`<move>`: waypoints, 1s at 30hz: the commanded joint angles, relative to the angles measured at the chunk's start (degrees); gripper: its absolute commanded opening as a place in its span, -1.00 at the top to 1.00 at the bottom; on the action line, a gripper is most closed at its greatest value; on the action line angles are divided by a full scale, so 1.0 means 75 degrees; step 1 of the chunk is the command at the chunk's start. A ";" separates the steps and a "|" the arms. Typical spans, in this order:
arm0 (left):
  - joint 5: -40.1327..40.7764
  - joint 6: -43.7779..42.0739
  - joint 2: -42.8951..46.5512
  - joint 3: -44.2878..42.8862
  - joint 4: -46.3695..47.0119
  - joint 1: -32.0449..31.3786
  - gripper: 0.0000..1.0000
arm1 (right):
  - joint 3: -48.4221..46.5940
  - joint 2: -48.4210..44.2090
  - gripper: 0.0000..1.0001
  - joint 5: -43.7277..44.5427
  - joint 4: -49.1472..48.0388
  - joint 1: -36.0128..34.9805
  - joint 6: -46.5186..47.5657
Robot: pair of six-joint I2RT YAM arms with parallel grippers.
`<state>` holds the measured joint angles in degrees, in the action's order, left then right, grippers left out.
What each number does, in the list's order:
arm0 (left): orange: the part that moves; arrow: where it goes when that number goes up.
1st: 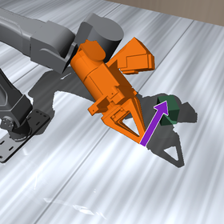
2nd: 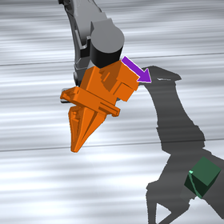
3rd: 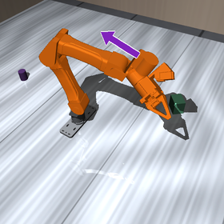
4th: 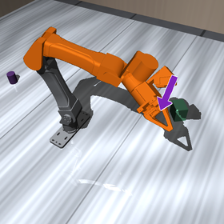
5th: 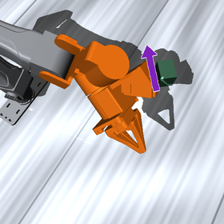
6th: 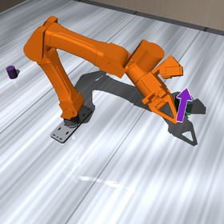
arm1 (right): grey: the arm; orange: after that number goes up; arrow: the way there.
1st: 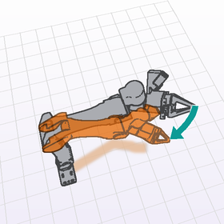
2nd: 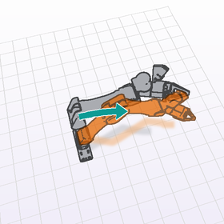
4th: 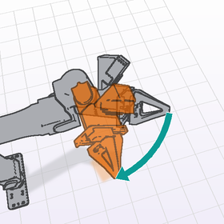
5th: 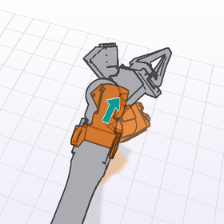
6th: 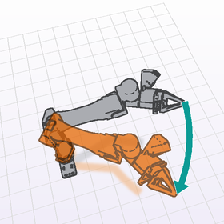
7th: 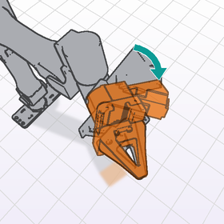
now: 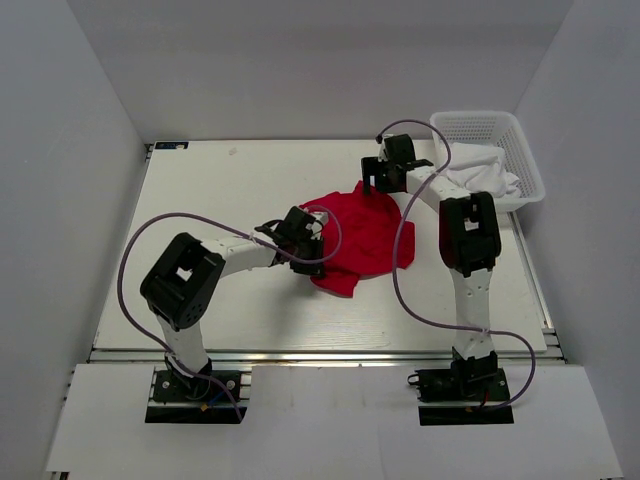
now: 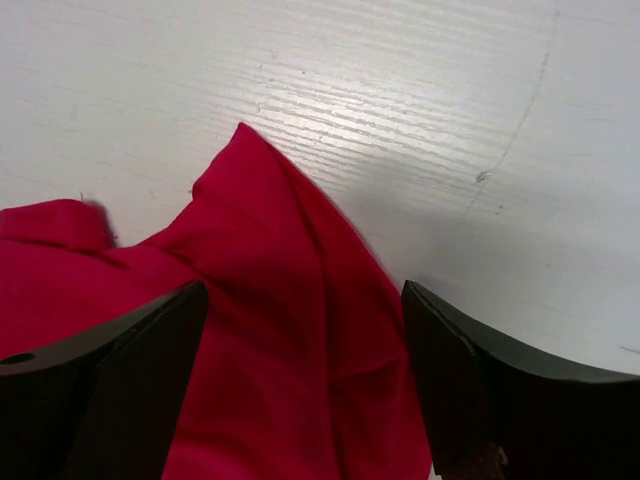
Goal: Fold and stack the t-shirts
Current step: Flatten out the tshirt
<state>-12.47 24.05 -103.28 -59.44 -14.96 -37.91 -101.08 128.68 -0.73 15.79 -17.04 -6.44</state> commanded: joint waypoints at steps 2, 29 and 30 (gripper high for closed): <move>0.0209 0.0039 0.0049 -0.0266 0.0003 -0.0078 0.55 | -0.0503 0.0349 -0.64 0.0027 -0.0031 -0.0107 0.0003; 0.5785 0.0261 0.3247 -0.1659 -0.2456 0.0086 1.00 | 0.2368 -0.4547 1.00 0.4021 -0.2492 -0.0189 -0.0255; 0.6344 0.0262 0.3317 -0.1985 -0.2609 0.0086 1.00 | 0.2368 -0.4978 1.00 0.4186 -0.2457 -0.0166 -0.0232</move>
<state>19.73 24.80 -81.73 -69.17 -28.84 -37.65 -84.47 96.16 21.96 1.87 -19.00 -8.93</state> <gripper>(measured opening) 0.021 0.008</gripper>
